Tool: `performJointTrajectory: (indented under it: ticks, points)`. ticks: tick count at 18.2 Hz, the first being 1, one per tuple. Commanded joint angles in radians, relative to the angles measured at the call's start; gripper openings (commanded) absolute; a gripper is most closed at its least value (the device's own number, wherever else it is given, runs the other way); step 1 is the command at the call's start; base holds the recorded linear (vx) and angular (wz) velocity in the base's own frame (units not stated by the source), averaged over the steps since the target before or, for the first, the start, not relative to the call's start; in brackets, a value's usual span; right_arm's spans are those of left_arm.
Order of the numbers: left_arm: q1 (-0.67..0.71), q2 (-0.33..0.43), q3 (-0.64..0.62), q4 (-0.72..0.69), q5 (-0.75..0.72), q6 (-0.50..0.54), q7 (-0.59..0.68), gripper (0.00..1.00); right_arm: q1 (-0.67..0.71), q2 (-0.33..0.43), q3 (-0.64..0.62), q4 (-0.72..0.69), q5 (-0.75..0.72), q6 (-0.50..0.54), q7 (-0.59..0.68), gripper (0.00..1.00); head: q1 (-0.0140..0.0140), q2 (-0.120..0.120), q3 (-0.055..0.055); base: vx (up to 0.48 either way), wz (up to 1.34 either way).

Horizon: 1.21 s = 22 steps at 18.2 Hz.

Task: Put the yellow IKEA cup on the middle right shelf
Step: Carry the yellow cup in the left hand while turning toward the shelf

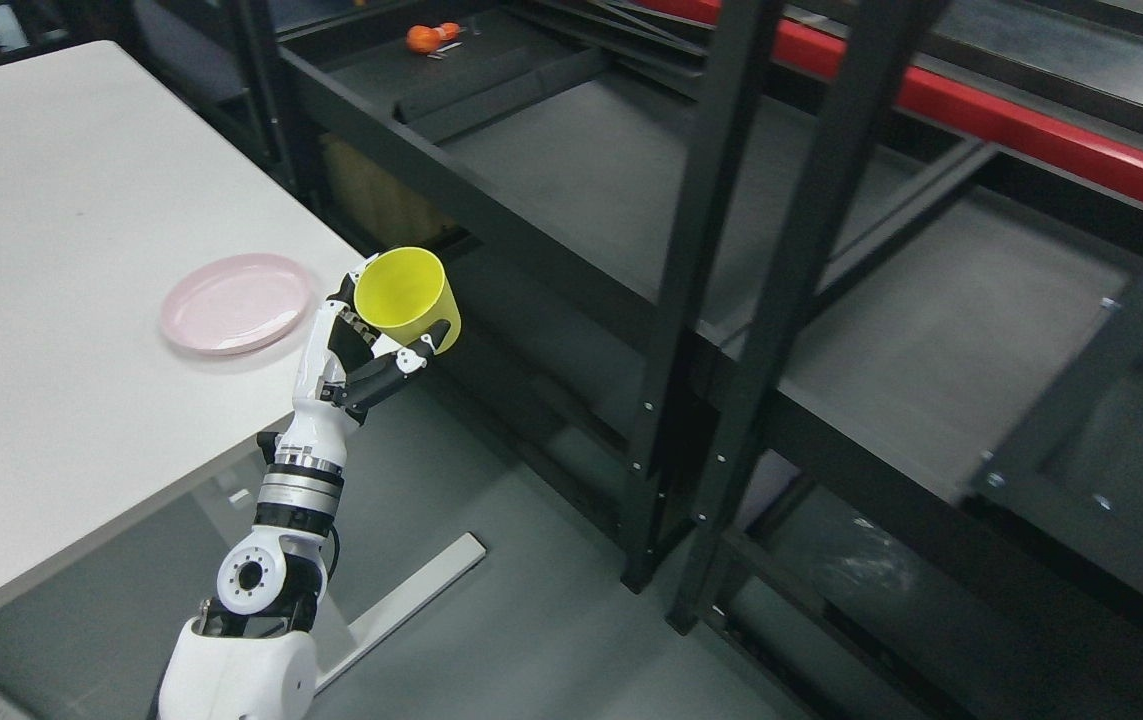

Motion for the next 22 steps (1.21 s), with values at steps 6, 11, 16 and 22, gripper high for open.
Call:
performJointTrajectory:
  ticks: [6, 11, 16, 22]
  points:
    - [0.013, 0.017, -0.019, -0.037, 0.0, -0.005, 0.0, 0.0, 0.014, -0.017, 0.017, 0.0, -0.025, 0.0, 0.0, 0.99, 0.0, 0.0, 0.0, -0.286, -1.0]
    - [0.013, 0.017, -0.019, -0.037, 0.002, -0.006, 0.0, 0.0, 0.014, -0.017, 0.017, 0.0, -0.025, 0.0, 0.0, 0.99, 0.0, 0.0, 0.0, -0.227, -1.08]
    - [0.011, 0.017, -0.022, -0.047, 0.012, -0.023, 0.0, 0.0, 0.014, -0.017, 0.017, 0.0, -0.025, 0.0, 0.0, 0.99, 0.0, -0.001, 0.0, -0.143, -0.82]
    - [0.011, 0.017, -0.031, -0.078, 0.02, -0.039, 0.0, 0.0, 0.014, -0.017, 0.017, 0.0, -0.025, 0.0, 0.0, 0.99, 0.0, -0.001, 0.0, -0.027, -0.27]
